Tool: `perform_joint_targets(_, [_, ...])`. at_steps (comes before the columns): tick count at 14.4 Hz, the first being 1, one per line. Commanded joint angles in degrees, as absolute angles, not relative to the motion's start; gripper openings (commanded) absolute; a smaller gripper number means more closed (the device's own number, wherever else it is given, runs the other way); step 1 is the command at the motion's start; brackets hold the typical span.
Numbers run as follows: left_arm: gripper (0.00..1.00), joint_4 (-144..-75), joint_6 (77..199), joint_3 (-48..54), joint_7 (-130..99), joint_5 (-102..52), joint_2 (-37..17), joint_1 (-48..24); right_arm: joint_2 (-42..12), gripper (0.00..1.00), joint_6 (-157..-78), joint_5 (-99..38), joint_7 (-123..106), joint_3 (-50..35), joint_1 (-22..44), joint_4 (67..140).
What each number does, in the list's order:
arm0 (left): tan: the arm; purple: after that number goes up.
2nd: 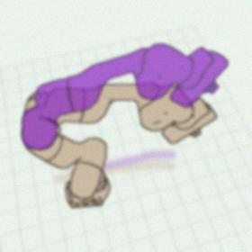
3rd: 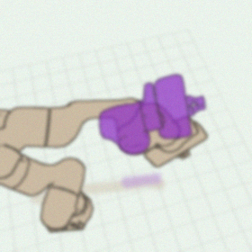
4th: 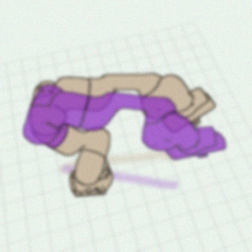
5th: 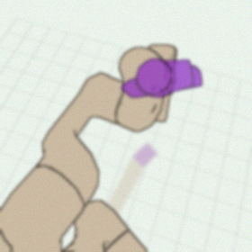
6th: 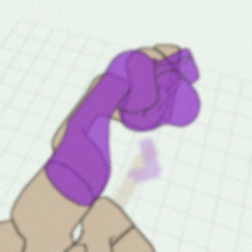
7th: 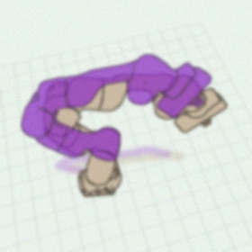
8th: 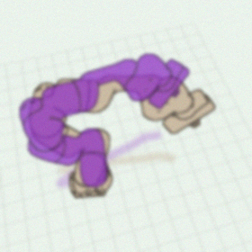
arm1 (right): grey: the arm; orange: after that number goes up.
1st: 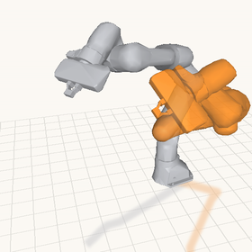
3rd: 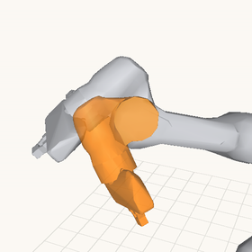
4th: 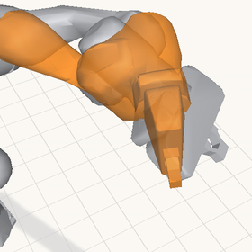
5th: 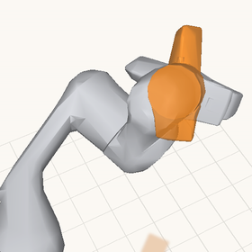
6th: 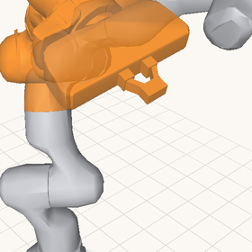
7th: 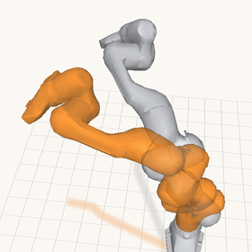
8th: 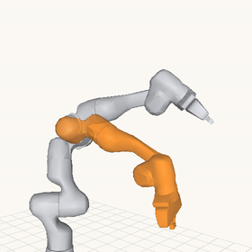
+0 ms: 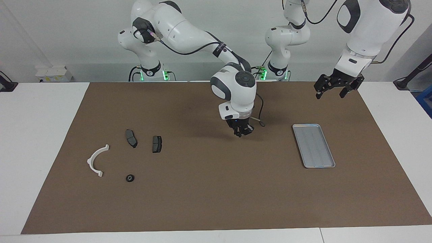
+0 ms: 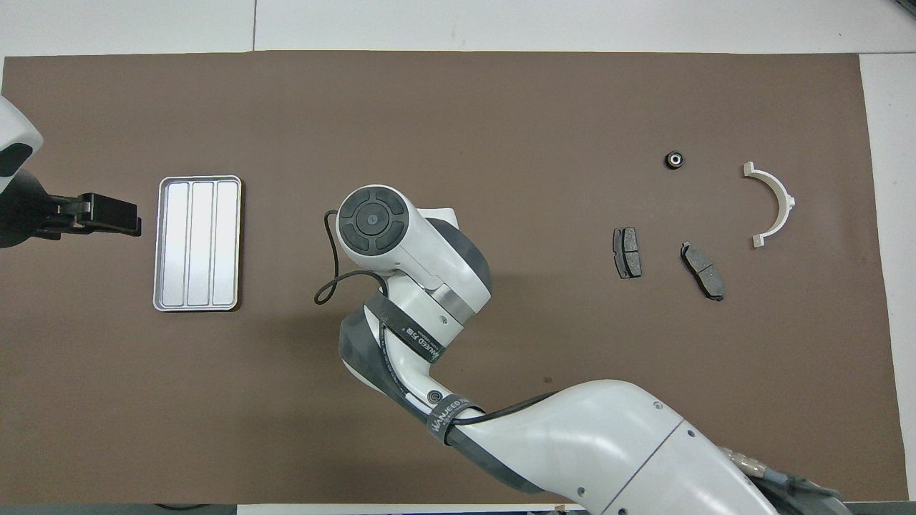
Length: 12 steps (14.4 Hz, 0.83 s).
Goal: Pick bearing gear from pile to tray
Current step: 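Lower the bearing at the table center and open the right gripper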
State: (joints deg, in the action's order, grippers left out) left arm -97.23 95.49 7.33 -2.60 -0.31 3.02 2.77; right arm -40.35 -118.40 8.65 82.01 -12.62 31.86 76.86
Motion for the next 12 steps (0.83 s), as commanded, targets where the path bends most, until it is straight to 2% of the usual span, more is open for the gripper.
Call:
perform_joint_targets(1, [1.00, -98.0, 95.4, 7.6, -1.9, -0.4, 4.3, 3.3, -41.7, 0.00, -121.5, 10.8, 82.9, -12.7, 31.3, 77.0])
perform_joint_targets(7, [1.00, -98.0, 95.4, 7.6, -1.9, -0.4, 4.3, 3.3, -42.5, 0.00, -123.7, 11.6, 83.0, -12.5, 31.0, 77.9])
perform_joint_targets(8, [1.00, -98.0, 95.4, 7.6, -1.9, -0.4, 4.3, 3.3, -42.5, 0.12, -123.6, 11.6, 83.0, -12.6, 31.1, 77.9])
perform_joint_targets(9, [1.00, -98.0, 95.4, 7.6, -1.9, -0.4, 4.3, 3.3, -42.5, 0.65, -123.1, 11.6, 83.0, -12.5, 31.1, 77.7])
perform_joint_targets(10, [1.00, -98.0, 95.4, 7.6, -1.9, -0.4, 4.3, 3.3, -42.5, 1.00, -122.4, 11.7, 82.9, -12.4, 31.2, 77.3])
perform_joint_targets(12, [1.00, -98.0, 95.4, 7.6, -1.9, -0.4, 4.3, 3.3, -42.4, 1.00, -118.7, 12.3, 82.7, -12.3, 30.9, 76.9])
